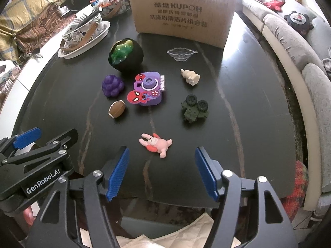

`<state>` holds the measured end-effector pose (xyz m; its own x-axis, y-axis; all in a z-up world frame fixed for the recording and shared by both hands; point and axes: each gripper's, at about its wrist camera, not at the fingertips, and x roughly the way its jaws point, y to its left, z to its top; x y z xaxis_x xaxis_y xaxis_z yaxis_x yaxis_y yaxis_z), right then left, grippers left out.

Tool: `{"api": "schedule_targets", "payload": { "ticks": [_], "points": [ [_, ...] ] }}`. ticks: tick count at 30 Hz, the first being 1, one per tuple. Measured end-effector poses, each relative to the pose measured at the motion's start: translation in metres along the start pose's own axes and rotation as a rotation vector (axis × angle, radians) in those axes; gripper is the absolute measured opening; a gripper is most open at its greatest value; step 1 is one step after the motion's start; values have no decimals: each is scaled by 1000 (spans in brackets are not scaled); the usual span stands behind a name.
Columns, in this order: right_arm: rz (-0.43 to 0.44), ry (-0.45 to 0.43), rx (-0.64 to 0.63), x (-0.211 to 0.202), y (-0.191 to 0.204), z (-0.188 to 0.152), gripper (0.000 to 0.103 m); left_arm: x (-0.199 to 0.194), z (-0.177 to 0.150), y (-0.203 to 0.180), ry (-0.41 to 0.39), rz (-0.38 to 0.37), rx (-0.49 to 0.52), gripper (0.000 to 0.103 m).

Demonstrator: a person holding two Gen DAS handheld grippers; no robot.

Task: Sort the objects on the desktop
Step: 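Move the right tool toward the pink bunny toy on the table, then close the right tool on the pink bunny toy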

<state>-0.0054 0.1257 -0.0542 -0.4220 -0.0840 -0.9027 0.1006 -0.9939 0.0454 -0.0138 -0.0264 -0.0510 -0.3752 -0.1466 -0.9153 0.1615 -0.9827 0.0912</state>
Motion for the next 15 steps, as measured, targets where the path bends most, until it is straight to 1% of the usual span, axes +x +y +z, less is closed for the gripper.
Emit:
{"api": "schedule_targets", "payload": {
  "ticks": [4, 15],
  "points": [
    [10, 20, 10, 9, -2, 1, 63, 5, 1, -2, 8, 4, 9, 76],
    [-9, 48, 6, 24, -3, 3, 59, 16, 2, -6, 29, 4, 24, 76]
  ]
}}
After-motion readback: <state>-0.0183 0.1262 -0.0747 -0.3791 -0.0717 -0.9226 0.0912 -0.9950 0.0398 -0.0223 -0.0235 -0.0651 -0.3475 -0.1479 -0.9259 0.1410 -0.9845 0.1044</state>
